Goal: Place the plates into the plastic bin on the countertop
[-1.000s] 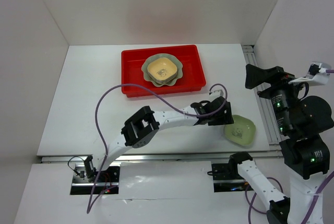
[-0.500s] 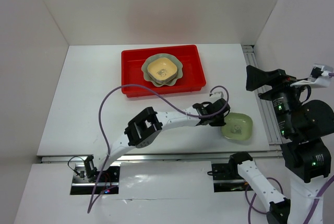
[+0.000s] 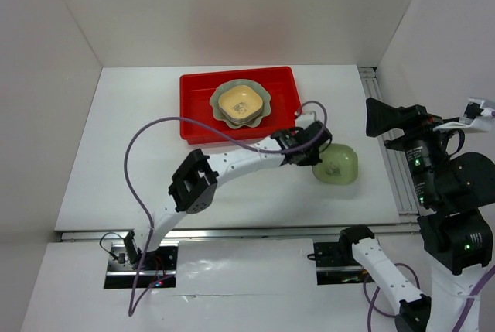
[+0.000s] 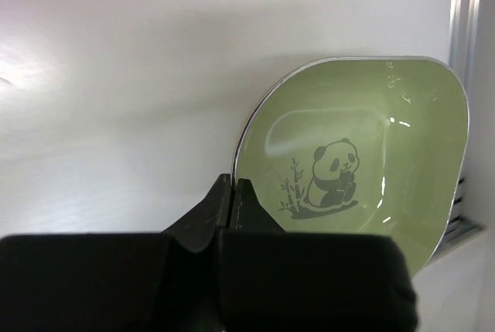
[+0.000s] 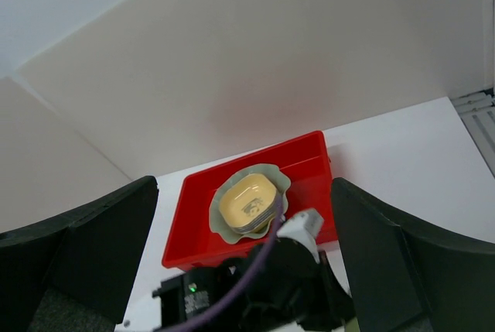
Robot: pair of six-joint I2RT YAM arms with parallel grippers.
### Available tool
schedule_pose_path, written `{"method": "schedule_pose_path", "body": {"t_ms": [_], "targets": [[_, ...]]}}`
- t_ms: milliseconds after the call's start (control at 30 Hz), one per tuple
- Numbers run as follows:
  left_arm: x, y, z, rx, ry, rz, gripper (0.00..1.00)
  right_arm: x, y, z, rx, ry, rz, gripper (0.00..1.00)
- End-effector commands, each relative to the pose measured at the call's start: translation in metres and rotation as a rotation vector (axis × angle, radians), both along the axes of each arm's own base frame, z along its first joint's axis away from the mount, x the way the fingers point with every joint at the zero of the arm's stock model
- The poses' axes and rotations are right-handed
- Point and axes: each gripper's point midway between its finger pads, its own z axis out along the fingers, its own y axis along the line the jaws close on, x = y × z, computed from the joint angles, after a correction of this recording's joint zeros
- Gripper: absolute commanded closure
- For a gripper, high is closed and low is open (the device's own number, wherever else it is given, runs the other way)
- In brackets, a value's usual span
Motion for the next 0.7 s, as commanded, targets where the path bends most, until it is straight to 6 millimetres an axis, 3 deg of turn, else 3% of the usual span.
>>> {"method": "schedule_pose_path", "body": {"t_ms": [0, 33, 67, 100, 133, 233, 267, 367, 400, 500, 600, 667], "targets": [[0.05, 0.041, 0.078, -0.082, -0.068, 0.146, 1.0, -0.013, 0.0, 0.026, 0.024, -0.086, 0.013, 0.01], [0.064, 0.058, 0.096, -0.104, -0.082, 0.181, 1.0, -0.013, 0.0, 0.026, 0.024, -0.086, 0.013, 0.01], [0.07, 0.067, 0.1, -0.116, -0.074, 0.203, 1.0, -0.013, 0.001, 0.026, 0.022, -0.087, 0.022, 0.01], [0.076, 0.077, 0.099, -0.125, -0.058, 0.222, 1.0, -0.01, 0.002, 0.022, 0.029, -0.074, 0.024, 0.01], [0.099, 0.101, 0.101, -0.131, -0.052, 0.273, 1.0, -0.011, 0.002, 0.025, 0.031, -0.086, 0.024, 0.01], [0.129, 0.14, 0.108, -0.176, -0.012, 0.352, 1.0, -0.005, 0.007, 0.022, 0.035, -0.077, 0.044, 0.01], [0.151, 0.173, 0.104, -0.164, 0.0, 0.428, 1.0, -0.002, 0.008, 0.021, 0.033, -0.068, 0.044, 0.01], [0.179, 0.214, 0.111, -0.175, -0.008, 0.512, 1.0, -0.002, 0.008, 0.021, 0.033, -0.068, 0.044, 0.01], [0.195, 0.239, 0.121, -0.181, -0.032, 0.553, 1.0, 0.0, 0.008, 0.017, 0.031, -0.059, 0.044, 0.01], [0.216, 0.28, 0.122, -0.159, -0.041, 0.643, 1.0, 0.006, 0.009, 0.011, 0.029, -0.046, 0.044, 0.01], [0.23, 0.305, 0.104, -0.121, -0.013, 0.688, 1.0, 0.008, 0.011, 0.011, 0.028, -0.053, 0.053, 0.01], [0.23, 0.308, 0.088, -0.101, 0.024, 0.691, 1.0, 0.008, 0.012, 0.011, 0.037, -0.053, 0.055, 0.01]]}}
